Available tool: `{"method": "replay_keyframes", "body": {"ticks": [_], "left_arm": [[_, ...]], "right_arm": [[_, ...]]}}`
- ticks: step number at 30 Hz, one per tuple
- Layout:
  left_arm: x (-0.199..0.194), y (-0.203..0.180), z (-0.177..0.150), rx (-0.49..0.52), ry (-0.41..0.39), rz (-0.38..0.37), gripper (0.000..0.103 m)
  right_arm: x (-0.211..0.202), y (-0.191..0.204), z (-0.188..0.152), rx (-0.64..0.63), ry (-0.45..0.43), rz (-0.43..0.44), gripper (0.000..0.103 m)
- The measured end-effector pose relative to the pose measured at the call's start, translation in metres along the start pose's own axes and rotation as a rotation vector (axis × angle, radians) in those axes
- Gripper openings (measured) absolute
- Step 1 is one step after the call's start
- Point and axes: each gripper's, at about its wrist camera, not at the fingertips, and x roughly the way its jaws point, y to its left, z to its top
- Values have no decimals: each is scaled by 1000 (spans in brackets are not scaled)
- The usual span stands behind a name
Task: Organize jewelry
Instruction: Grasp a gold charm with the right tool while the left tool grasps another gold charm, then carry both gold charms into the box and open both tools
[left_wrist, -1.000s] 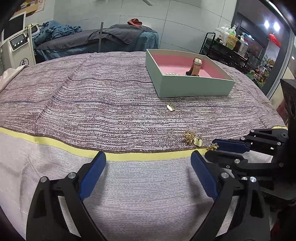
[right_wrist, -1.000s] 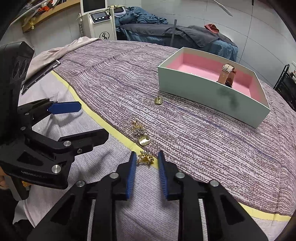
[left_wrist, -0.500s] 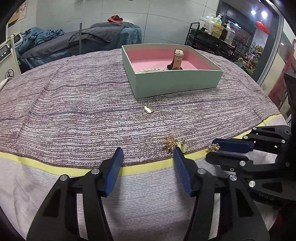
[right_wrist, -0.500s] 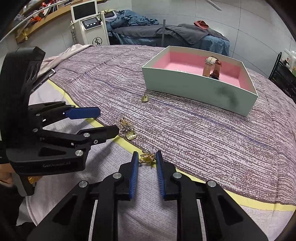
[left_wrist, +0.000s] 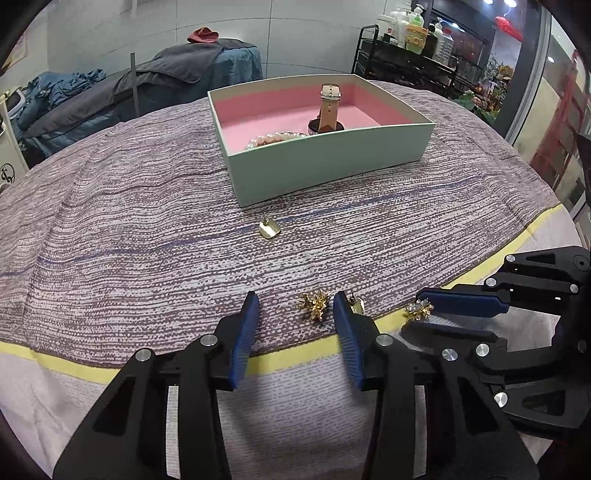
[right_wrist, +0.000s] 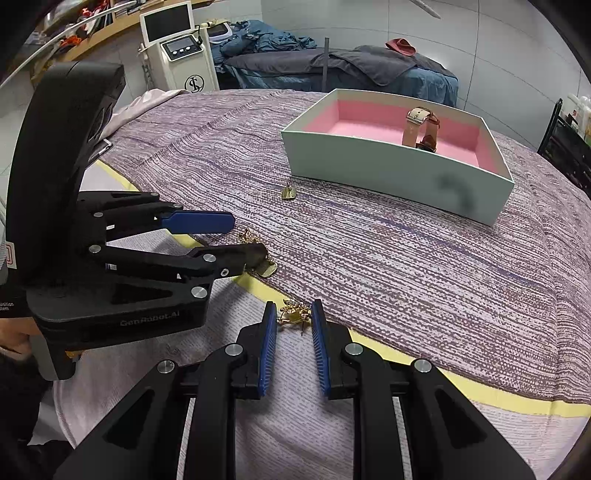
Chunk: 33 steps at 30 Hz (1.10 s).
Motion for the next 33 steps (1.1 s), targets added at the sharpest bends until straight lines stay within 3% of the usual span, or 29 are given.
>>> {"method": "replay_keyframes", "body": {"ticks": [4, 8, 24, 33], "left_arm": [[3, -6, 3, 31, 2, -9, 26], [2, -9, 2, 31, -1, -23, 18], [-12, 3, -5, 1, -10, -37, 18], [-22, 7, 17, 10, -50, -44, 18]], "right_arm": [[0, -1, 0, 3, 0, 3, 19], [1, -1, 0, 8, 1, 9, 19], [-7, -2, 0, 3, -6, 50, 19], [-26, -27, 21, -6, -28, 29, 19]]}}
